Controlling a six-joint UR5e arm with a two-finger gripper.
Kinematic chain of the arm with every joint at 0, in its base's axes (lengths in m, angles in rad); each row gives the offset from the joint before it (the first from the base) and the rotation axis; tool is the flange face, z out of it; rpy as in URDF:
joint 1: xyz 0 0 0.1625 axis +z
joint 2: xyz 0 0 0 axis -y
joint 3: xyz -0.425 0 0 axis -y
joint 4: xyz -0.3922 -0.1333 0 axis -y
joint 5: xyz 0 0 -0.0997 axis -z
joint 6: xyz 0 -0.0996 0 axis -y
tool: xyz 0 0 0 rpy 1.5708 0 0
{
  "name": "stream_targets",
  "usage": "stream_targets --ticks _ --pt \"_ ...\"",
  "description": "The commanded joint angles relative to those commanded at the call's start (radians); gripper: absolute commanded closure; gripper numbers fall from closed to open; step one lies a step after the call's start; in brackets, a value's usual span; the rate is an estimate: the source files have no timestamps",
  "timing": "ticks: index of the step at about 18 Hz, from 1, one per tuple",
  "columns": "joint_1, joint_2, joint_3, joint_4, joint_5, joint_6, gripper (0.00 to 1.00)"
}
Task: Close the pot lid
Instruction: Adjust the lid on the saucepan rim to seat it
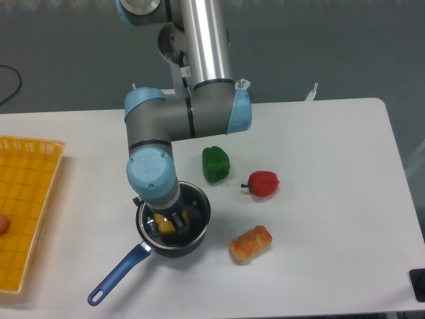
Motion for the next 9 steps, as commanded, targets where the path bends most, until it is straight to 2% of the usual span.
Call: stream_targets --ticks 9 --pt "-0.017 -0.011 -0.002 0.021 0.003 -0.017 0.37"
